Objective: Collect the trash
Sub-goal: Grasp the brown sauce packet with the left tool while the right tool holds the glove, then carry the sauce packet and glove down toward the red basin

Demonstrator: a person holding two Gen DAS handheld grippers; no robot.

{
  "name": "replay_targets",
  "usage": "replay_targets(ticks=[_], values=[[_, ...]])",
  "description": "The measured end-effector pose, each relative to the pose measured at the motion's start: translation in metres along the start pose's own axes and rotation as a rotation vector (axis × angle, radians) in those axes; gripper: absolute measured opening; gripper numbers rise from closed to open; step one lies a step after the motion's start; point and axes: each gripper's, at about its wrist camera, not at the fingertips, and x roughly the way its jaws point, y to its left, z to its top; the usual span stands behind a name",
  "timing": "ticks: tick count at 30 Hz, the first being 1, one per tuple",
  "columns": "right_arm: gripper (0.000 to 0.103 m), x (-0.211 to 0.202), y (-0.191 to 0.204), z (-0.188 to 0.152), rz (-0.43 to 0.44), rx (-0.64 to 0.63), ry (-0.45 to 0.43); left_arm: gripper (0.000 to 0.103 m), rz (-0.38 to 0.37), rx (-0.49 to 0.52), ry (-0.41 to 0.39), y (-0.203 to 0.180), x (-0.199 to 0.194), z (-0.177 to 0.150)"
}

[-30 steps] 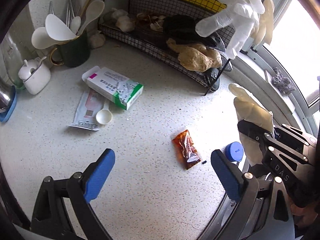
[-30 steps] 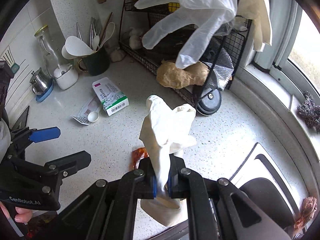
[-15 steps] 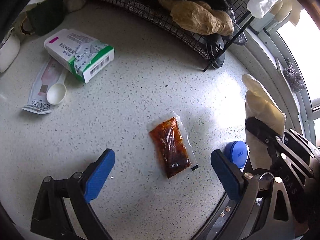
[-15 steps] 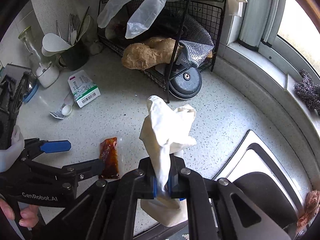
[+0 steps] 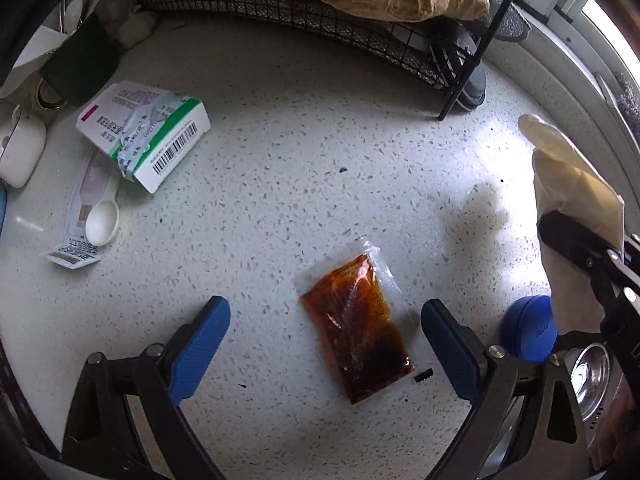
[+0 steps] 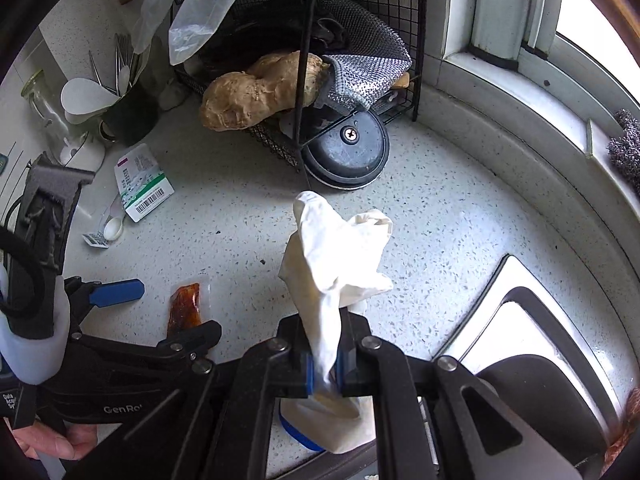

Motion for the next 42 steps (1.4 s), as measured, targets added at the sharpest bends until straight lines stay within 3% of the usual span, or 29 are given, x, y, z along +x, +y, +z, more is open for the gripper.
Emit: replay_targets(ticks=[1, 4, 6, 8, 9, 11, 14, 28, 34, 42], values=[[0.006, 0.000, -0.001, -0.001, 0.002, 0.004, 0.000, 0.091, 0.017, 0.014, -0.004, -0.004, 0.000, -0.001], [0.006, -0.002, -0.002, -0.002, 0.006, 0.009, 0.001, 0.071, 0.007, 0.030, -0.041, -0.010, -0.007, -0.003], [0.006, -0.002, -0.002, -0.003, 0.013, 0.015, 0.002, 0.043, 0.003, 0.038, -0.060, -0.013, -0.013, -0.005], [0.007, -0.004, -0.003, -0.004, 0.018, 0.025, 0.000, 0.036, 0.000, 0.043, -0.060, -0.020, -0.013, -0.003], [0.007, -0.004, -0.002, -0.004, 0.019, 0.027, -0.001, 0.023, -0.010, 0.060, -0.064, -0.021, -0.014, -0.005], [0.007, -0.007, 0.001, -0.005, 0.023, 0.024, -0.005, 0.010, -0.046, 0.045, -0.068, -0.018, -0.018, -0.011], [0.007, -0.014, 0.012, -0.005, 0.025, -0.013, -0.012, 0.009, -0.078, -0.001, -0.070, -0.004, -0.028, -0.029], [0.006, -0.050, 0.089, -0.016, 0.138, -0.097, -0.028, 0.009, -0.066, -0.082, -0.268, 0.063, -0.126, -0.068], [0.006, -0.062, 0.133, -0.026, 0.179, -0.158, -0.031, 0.009, -0.013, -0.131, -0.329, 0.104, -0.165, -0.101], [0.006, -0.085, 0.197, -0.052, 0.239, -0.262, -0.045, 0.009, 0.022, -0.197, -0.386, 0.144, -0.202, -0.174]])
